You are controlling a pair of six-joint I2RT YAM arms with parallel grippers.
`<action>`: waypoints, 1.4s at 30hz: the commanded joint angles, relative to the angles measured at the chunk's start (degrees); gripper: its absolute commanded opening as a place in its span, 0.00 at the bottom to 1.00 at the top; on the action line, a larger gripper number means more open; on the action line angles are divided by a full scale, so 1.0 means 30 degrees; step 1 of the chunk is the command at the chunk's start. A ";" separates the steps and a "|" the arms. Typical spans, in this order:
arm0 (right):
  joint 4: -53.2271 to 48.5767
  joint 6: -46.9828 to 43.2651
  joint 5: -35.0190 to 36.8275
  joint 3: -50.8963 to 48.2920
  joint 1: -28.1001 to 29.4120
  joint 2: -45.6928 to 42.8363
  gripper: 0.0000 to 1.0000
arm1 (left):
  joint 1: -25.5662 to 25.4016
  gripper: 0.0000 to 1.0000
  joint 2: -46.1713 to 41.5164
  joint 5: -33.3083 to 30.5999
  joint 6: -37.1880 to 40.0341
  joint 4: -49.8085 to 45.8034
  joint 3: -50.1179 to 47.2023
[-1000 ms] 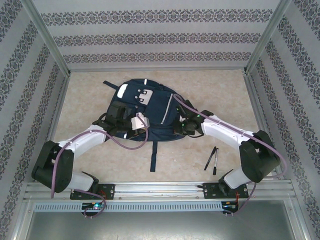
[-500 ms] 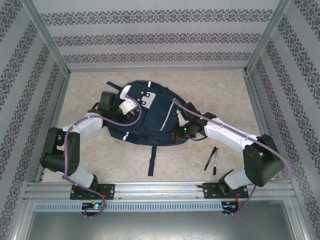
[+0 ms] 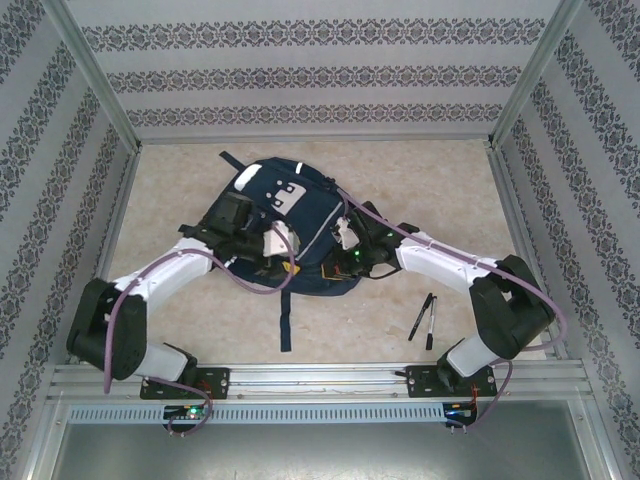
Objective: Pack books, pencil case, and school supplies into a backpack
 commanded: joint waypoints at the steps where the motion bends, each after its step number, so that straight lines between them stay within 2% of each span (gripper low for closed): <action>1: 0.1716 0.0843 -0.2061 0.0647 -0.0028 -0.0025 0.00 | -0.1189 0.62 0.0608 -0.1517 0.1429 -0.0437 -0.0446; 5: 0.1920 0.1210 -0.2506 0.0438 -0.0082 -0.0244 0.00 | -0.1714 0.57 0.0960 -0.3447 0.0987 0.1629 -0.1163; 7: 0.1837 0.1210 -0.2686 0.0373 -0.0130 -0.0332 0.00 | -0.1745 0.49 0.1258 -0.4501 0.1201 0.1720 -0.1090; 9: 0.1350 0.0881 -0.2597 0.0374 -0.0303 -0.0408 0.00 | -0.1761 0.31 0.1540 -0.5503 0.1359 0.1289 -0.0712; 11: -0.0042 -0.0148 -0.1841 0.0608 -0.0573 -0.0494 0.00 | -0.1744 0.08 0.1615 -0.6008 0.1739 0.0778 -0.0467; 12: -0.1134 -0.1105 -0.1184 0.0838 -0.0747 -0.0526 0.00 | -0.1759 0.01 0.1536 -0.6059 0.2123 0.0494 -0.0421; 13: -0.2117 -0.2055 -0.0540 0.1037 -0.0911 -0.0527 0.00 | -0.1745 0.00 0.1445 -0.5963 0.2508 0.0327 -0.0476; 18: -0.5956 -0.5896 0.3900 0.2054 -0.2374 -0.0138 0.00 | -0.1428 0.00 0.0919 -0.4872 0.4689 -0.0963 -0.0545; 24: -0.6194 -0.7279 0.8210 0.2540 -0.3633 0.1103 0.00 | -0.0793 0.00 0.0725 -0.4081 0.7399 -0.3012 -0.0270; 29: -0.5274 -0.6392 0.8566 0.2451 -0.4030 0.1579 0.00 | 0.0518 0.00 0.0111 -0.3981 0.7346 -0.2643 -0.0551; 30: -0.5257 -0.6298 0.8523 0.2281 -0.4001 0.1279 0.00 | 0.0911 0.00 0.0078 -0.4713 0.7096 -0.2192 -0.0645; 33: -0.5303 -0.6250 0.7474 0.1355 -0.3927 0.0274 0.00 | 0.1746 0.00 0.1077 -0.8961 0.5543 0.0392 -0.0410; 35: -0.5246 -0.6046 0.6279 0.0791 -0.3597 -0.0246 0.00 | 0.2810 0.00 0.2055 -0.9433 0.4312 0.0930 0.0567; 37: -0.4991 -0.5668 0.5528 0.0398 -0.2831 -0.0604 0.00 | 0.3709 0.13 0.2538 -0.8930 0.3814 0.1366 0.1091; 40: -0.4171 -0.4626 0.4991 0.0392 -0.1423 -0.0528 0.00 | 0.3928 0.25 0.2406 -0.7980 0.5221 0.0851 0.1209; 41: -0.3605 -0.4186 0.4743 0.0463 -0.1079 -0.0391 0.00 | 0.3889 0.39 0.2288 -0.7368 0.5247 0.0289 0.1382; 42: -0.3022 -0.3810 0.4373 0.0538 -0.0865 -0.0176 0.00 | 0.3790 0.46 0.2043 -0.6285 0.5220 -0.0686 0.1761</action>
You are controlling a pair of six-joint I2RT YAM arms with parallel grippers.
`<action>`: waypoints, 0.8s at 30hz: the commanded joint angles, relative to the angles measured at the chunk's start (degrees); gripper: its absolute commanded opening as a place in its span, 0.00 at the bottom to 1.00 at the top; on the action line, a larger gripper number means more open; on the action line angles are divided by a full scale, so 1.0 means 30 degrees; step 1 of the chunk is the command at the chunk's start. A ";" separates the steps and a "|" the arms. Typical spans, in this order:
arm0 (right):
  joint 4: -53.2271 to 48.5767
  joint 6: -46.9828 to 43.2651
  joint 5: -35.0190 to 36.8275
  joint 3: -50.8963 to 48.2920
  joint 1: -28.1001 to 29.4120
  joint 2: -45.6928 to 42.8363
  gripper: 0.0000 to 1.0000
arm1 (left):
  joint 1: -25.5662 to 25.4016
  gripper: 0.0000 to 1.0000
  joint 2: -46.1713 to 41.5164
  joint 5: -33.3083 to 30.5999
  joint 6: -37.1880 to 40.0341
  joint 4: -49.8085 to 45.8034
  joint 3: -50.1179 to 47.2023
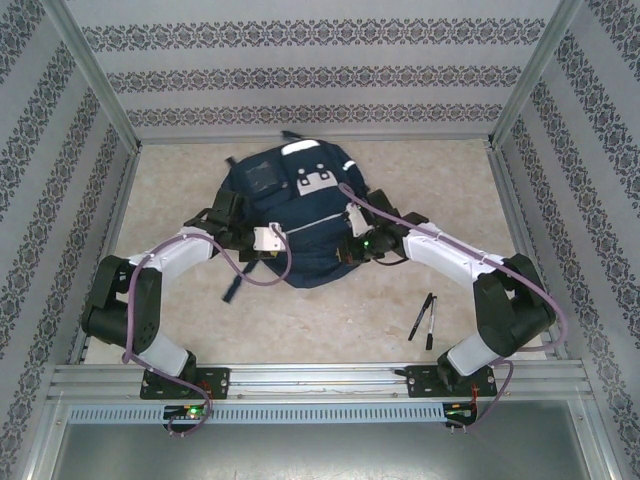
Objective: Pack books, pencil case, and school supplies into a backpack
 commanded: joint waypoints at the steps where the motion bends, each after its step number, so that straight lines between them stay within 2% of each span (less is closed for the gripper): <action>1: -0.1052 0.1652 -0.0779 -0.0354 0.0588 0.0106 0.00 | 0.0528 0.52 -0.0379 0.0256 0.0003 -0.1844 0.1337; 2: -0.0578 0.2022 -0.1062 -0.0196 0.0646 0.0369 0.00 | 0.0265 0.57 -0.0552 0.1510 -0.0216 -0.2455 0.1600; 5: 0.0442 0.2713 -0.1906 0.0289 0.0696 0.0910 0.00 | -0.0739 0.58 -0.0833 0.3518 -0.0635 -0.2881 0.1550; 12: 0.0664 0.3097 -0.3057 0.0802 0.0614 0.1139 0.00 | -0.2211 0.58 -0.0517 0.3754 -0.0837 -0.2762 0.1232; 14: 0.0960 0.3648 -0.3688 0.0475 0.0550 0.0803 0.00 | -0.2970 0.58 -0.0205 0.4766 -0.1664 -0.2736 0.1143; 18: 0.1406 0.4238 -0.4250 0.0066 0.0404 0.0327 0.00 | -0.4496 0.59 0.0316 0.4925 -0.2454 -0.2093 0.0997; 22: 0.1737 0.4651 -0.4492 -0.0116 0.0264 -0.0193 0.00 | -0.5092 0.59 0.0978 0.5090 -0.4251 -0.0706 0.1173; 24: 0.1742 0.4669 -0.4493 -0.0181 0.0184 -0.0326 0.00 | -0.5231 0.59 0.1356 0.4496 -0.5009 0.0221 0.1136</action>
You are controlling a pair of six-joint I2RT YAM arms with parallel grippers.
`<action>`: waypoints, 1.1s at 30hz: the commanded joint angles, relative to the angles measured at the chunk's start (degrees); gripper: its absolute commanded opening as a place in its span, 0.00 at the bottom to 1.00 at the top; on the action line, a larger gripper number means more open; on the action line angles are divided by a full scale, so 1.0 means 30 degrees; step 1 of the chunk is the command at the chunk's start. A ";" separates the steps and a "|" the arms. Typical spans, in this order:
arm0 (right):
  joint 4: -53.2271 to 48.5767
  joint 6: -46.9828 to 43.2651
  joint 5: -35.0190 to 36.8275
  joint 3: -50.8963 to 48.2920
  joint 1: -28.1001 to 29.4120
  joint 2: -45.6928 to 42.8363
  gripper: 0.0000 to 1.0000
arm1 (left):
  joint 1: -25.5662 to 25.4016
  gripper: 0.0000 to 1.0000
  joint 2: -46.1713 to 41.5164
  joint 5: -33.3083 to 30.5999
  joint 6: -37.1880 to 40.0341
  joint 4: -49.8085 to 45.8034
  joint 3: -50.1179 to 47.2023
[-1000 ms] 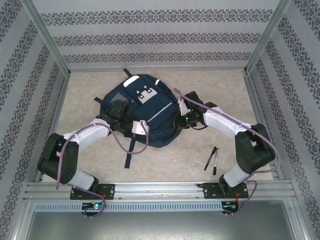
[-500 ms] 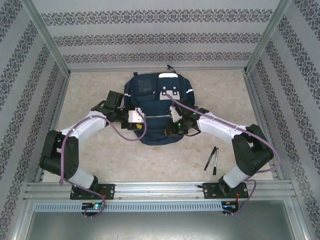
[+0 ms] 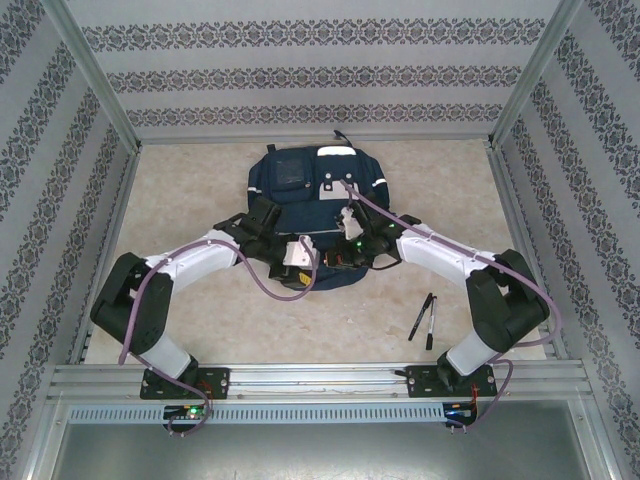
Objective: Pack books, pencil case, and school supplies into a backpack
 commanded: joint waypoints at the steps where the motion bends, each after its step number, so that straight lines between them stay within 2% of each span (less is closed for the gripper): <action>1: 0.0615 0.0474 -0.1011 -0.0176 -0.0170 -0.0832 0.00 | -0.0231 0.59 0.0629 -0.0302 -0.2241 0.2050 -0.0127; 6: 0.0561 0.0408 -0.1038 -0.0704 -0.0203 -0.1036 0.00 | -0.0231 0.53 0.1653 -0.3294 -0.4228 0.3230 0.0309; 11: 0.0522 0.0297 -0.1040 -0.1059 -0.0174 -0.1052 0.00 | -0.0275 0.47 0.2550 -0.3242 -0.5646 0.1633 0.1686; 16: 0.0076 -0.0198 -0.0485 -0.1113 0.0015 -0.0648 0.00 | -0.0670 0.44 0.2895 -0.3952 -0.5911 0.1878 0.1517; 20: -0.0161 -0.0225 0.0686 -0.1318 0.0315 0.0010 0.00 | -0.0892 0.38 0.3446 -0.4183 -0.5725 0.1081 0.2158; 22: -0.0121 -0.0022 0.1184 -0.1407 0.0462 0.0289 0.07 | -0.1007 0.31 0.3650 -0.4169 -0.5511 0.0612 0.2411; 25: 0.0151 0.0256 0.1306 -0.1585 0.0609 0.0865 0.12 | -0.1096 0.00 0.3786 -0.4101 -0.4917 0.0378 0.2493; 29: 0.0258 0.0348 0.1251 -0.1556 0.0766 0.1638 0.22 | -0.1152 0.00 0.3523 -0.3452 -0.4135 0.0754 0.1979; 31: 0.0344 0.0406 0.1471 -0.1624 0.0821 0.1687 0.23 | -0.1125 0.00 0.3185 -0.2707 -0.3764 0.0942 0.1575; 33: 0.0259 0.0460 0.1792 -0.1546 0.0895 0.1687 0.18 | -0.1125 0.00 0.2904 -0.2206 -0.3920 0.1070 0.1379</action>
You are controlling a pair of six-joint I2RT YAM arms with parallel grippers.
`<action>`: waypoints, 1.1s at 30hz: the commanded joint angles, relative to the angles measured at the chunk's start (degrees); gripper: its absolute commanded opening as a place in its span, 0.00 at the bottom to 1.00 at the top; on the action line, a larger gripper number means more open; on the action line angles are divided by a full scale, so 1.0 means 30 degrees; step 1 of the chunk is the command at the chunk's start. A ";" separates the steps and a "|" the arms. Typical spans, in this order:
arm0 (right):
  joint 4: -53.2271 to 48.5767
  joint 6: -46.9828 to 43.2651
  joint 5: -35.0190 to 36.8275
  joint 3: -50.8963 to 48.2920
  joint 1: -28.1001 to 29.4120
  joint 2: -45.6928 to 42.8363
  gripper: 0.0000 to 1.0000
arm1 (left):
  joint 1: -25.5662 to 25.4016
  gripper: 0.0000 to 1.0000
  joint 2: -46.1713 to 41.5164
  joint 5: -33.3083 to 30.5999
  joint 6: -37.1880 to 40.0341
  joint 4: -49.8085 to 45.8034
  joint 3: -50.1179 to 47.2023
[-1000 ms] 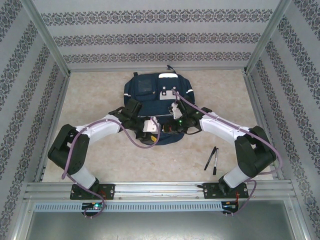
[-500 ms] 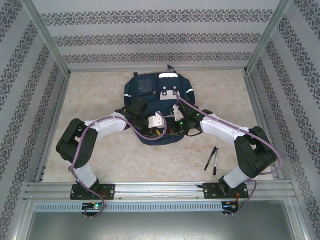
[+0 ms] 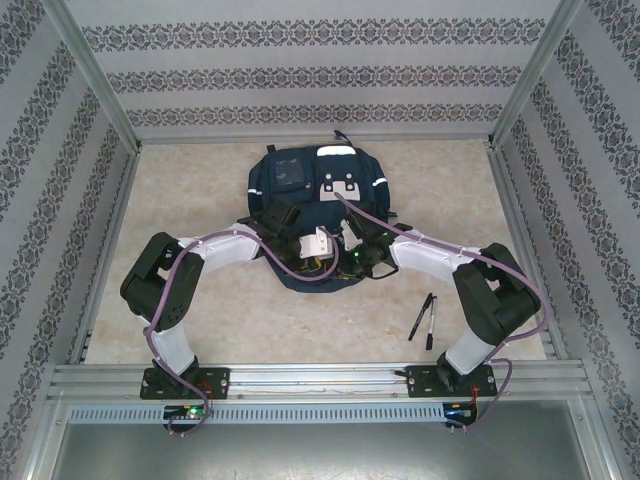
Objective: Pack books, pencil case, and school supplies into a backpack
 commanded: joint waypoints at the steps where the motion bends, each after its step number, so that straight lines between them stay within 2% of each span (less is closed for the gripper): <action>1: -0.0581 0.0148 0.0806 -0.0274 0.0375 0.0409 0.16 | -0.0199 0.00 -0.0689 0.1664 0.0749 -0.0181 -0.0499; 5: -0.0664 0.0327 0.1344 -0.0203 0.0525 0.0150 0.00 | -0.0157 0.00 -0.1275 0.2070 0.0649 -0.0068 -0.0668; 9: -0.2091 0.0270 0.3005 0.0070 0.0328 -0.0700 0.00 | -0.0031 0.00 -0.1969 0.1081 0.1310 -0.1066 -0.0442; 13: -0.3698 0.0012 0.4944 -0.0181 -0.0753 -0.2231 0.00 | 0.0525 0.00 -0.3024 0.0206 0.2744 -0.1876 -0.0758; 18: -0.3694 -0.1603 0.3731 -0.1026 -0.2688 -0.3711 0.00 | 0.1821 0.00 -0.4135 0.0313 0.4345 -0.3008 -0.1313; 22: -0.3789 -0.3271 0.4173 -0.1251 -0.3612 -0.3944 0.00 | 0.2986 0.00 -0.5394 0.1418 0.5850 -0.3232 -0.2204; 26: -0.3571 -0.3912 0.3975 -0.1351 -0.4048 -0.3798 0.00 | 0.4913 0.00 -0.5904 0.2324 0.5787 -0.2351 -0.2880; 29: -0.3308 -0.3964 0.2652 -0.1416 -0.3733 -0.3843 0.00 | 0.6378 0.00 -0.5398 0.1478 0.5212 -0.2157 -0.2309; 31: -0.2959 -0.3738 0.2006 -0.1474 -0.3193 -0.3946 0.00 | 0.6999 0.00 -0.4985 -0.0311 0.4095 -0.1034 -0.1935; 32: -0.2674 -0.3511 0.1607 -0.1517 -0.2887 -0.3966 0.00 | 0.7215 0.02 -0.4831 -0.1036 0.3720 -0.0654 -0.1806; 33: -0.2260 -0.3205 0.1086 -0.1534 -0.2483 -0.3930 0.00 | 0.7349 0.10 -0.4710 -0.1740 0.3331 -0.0362 -0.1594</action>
